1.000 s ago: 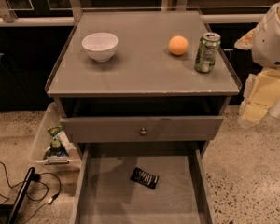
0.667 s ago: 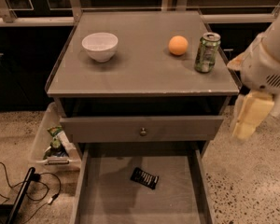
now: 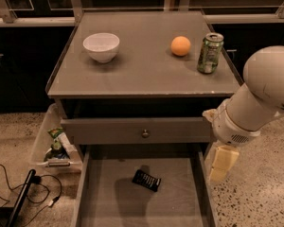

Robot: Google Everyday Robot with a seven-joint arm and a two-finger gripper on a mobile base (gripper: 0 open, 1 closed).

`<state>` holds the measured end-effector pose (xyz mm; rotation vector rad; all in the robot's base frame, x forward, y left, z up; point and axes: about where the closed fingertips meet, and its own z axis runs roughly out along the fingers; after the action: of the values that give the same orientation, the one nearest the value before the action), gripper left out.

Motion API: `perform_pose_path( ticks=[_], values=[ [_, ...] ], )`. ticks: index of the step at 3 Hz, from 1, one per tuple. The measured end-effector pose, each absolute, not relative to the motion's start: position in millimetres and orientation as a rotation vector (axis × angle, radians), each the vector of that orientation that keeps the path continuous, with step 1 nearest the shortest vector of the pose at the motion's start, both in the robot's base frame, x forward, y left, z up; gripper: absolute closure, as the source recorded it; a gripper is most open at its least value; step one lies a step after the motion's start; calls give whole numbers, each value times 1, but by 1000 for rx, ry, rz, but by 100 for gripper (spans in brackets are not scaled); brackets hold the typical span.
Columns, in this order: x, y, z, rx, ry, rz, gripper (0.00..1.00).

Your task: Pick rxbar chocolate from middle drawer and place on counter

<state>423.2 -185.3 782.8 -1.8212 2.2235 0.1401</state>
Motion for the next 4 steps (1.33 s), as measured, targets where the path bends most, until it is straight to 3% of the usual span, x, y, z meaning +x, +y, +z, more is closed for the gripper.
perform_pose_path(
  ticks=[2,4],
  values=[
    [426,-178,740,-1818,2212,216,0],
    [442,-147,598,-1745,2167,417,0]
  ],
)
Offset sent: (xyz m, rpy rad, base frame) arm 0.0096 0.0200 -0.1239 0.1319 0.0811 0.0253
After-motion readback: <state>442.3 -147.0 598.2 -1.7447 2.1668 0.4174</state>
